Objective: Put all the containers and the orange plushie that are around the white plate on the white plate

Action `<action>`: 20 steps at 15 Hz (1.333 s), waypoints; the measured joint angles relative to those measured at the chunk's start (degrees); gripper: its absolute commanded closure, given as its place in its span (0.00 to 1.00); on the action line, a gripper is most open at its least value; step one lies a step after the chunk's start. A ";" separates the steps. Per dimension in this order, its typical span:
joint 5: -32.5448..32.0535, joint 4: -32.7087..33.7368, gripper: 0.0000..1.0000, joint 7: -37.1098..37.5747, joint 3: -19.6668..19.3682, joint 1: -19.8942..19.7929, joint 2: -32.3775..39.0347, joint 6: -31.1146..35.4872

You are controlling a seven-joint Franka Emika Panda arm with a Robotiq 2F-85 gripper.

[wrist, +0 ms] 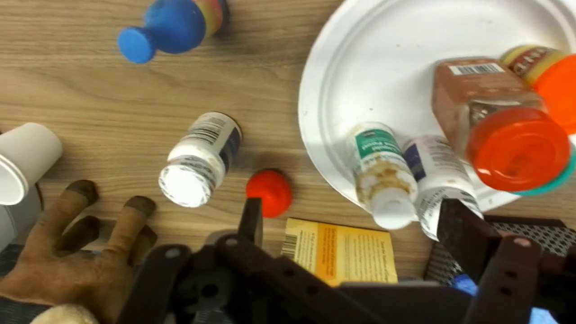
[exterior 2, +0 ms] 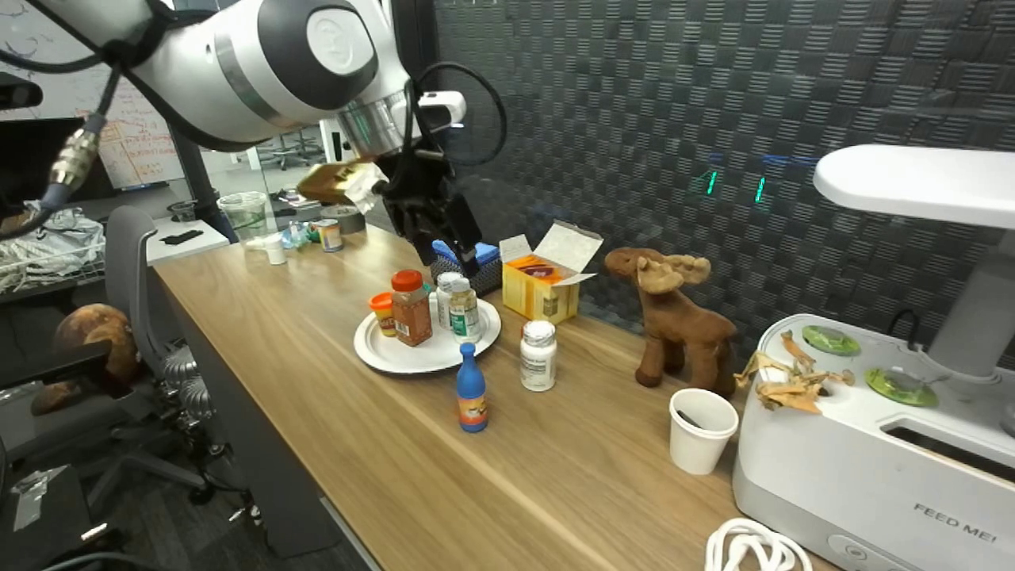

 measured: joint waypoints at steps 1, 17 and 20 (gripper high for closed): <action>1.33 -0.05 0.00 -3.11 -0.04 -1.27 0.74 -0.39; 10.05 11.31 0.42 -21.97 -1.22 -10.00 12.72 -4.24; 10.05 11.89 0.65 -21.97 -1.22 -10.00 13.57 -4.59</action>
